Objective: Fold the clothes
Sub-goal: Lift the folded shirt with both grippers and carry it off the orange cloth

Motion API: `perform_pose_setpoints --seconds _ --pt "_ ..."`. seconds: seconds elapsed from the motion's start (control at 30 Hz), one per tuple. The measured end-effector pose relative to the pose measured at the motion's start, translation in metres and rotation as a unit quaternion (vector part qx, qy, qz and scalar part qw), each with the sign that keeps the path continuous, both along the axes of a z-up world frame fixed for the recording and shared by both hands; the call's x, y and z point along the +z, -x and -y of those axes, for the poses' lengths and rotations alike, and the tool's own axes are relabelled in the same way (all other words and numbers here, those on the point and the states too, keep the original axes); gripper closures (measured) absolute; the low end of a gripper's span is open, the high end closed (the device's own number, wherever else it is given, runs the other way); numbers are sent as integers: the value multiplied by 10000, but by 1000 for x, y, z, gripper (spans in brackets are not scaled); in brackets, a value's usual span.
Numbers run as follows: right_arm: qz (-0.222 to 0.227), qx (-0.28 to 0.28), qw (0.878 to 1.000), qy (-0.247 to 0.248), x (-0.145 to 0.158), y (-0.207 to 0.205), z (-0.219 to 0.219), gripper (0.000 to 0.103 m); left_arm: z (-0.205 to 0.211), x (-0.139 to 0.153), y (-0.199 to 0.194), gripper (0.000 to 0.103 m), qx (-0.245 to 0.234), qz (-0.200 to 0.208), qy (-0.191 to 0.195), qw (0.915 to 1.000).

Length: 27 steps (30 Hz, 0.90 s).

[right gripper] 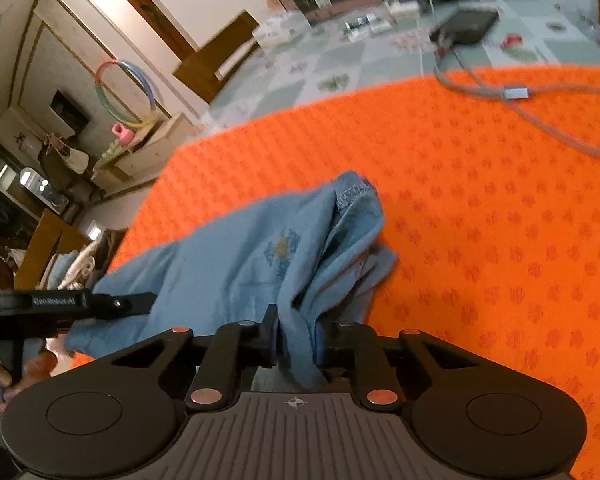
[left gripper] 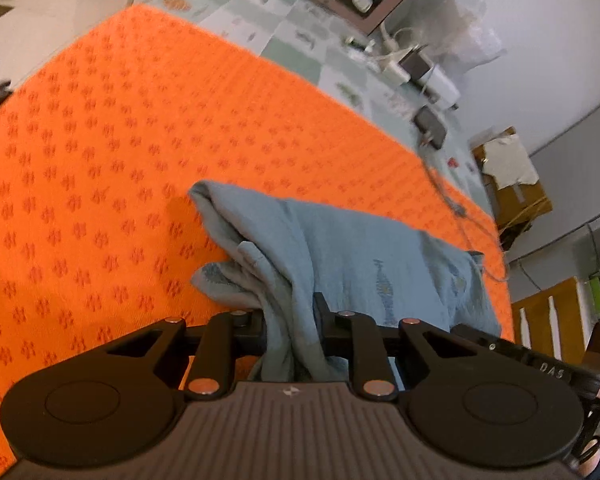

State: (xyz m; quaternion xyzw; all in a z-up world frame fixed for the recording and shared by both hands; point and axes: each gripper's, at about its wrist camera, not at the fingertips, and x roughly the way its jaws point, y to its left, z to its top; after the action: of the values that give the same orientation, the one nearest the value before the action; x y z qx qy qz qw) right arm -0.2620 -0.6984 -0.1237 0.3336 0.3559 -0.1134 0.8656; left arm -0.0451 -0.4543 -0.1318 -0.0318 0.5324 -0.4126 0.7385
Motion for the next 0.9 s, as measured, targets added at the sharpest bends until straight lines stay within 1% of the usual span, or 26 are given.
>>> perform_pose_setpoints --seconds 0.1,0.2,0.3,0.5,0.7,0.83,0.9 --pt "139 12 9999 101 24 -9 -3 85 -7 19 -7 81 -20 122 167 9998" --pt "304 57 9994 166 43 -28 -7 85 -17 38 -25 81 -34 226 284 9993" --pt "451 102 9988 179 57 -52 -10 85 -24 54 -52 81 -22 309 362 9989" --pt "701 65 9975 114 69 -116 -12 85 -18 77 -125 81 -172 616 343 9974" --pt "923 -194 9954 188 65 -196 -6 85 6 78 -220 81 -363 715 357 9961" --pt "1036 -443 9934 228 56 -247 0 85 32 65 -289 81 -532 726 401 9951" --pt "1014 -525 9931 284 49 -273 4 85 46 56 -321 81 -607 640 410 9953"
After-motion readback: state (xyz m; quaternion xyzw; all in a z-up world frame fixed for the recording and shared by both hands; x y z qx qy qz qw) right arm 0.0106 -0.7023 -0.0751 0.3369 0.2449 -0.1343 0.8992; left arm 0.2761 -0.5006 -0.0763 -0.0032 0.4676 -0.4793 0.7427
